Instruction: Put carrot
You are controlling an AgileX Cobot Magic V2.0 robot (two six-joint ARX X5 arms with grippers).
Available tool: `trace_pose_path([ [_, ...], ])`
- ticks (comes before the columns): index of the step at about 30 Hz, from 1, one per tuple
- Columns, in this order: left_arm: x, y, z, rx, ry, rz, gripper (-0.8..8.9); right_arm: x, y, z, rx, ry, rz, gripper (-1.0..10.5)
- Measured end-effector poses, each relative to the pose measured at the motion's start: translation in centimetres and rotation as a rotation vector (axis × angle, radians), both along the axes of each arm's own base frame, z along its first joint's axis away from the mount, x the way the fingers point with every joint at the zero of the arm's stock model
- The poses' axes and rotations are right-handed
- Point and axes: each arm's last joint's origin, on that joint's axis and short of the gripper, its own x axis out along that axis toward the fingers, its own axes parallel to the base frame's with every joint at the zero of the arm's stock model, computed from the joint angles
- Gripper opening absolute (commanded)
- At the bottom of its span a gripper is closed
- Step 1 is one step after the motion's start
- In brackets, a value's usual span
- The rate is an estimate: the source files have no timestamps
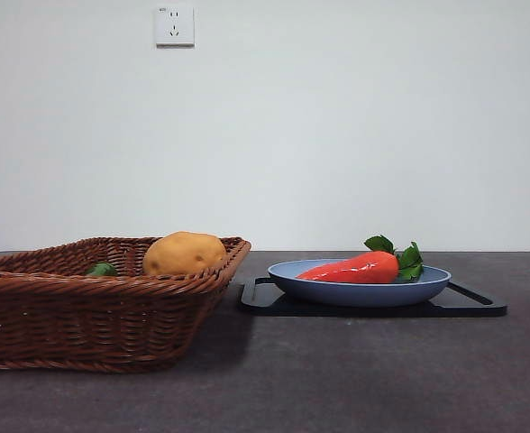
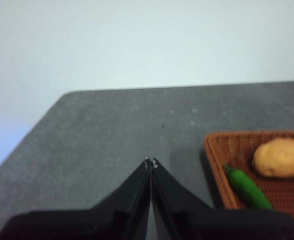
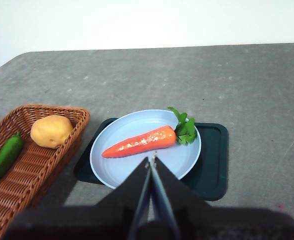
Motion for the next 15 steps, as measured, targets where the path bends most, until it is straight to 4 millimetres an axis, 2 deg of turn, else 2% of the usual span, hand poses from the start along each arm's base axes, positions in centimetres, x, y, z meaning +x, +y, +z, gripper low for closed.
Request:
trace_pose_path([
  [6, 0.9, -0.1, -4.2, -0.005, 0.052, -0.044, 0.08, 0.0, 0.0, 0.0, 0.0, 0.001, 0.0, 0.0],
  [15, 1.6, -0.2, -6.7, -0.008, 0.09, -0.06, 0.08, 0.0, 0.0, 0.0, 0.0, 0.0, 0.0, 0.0],
])
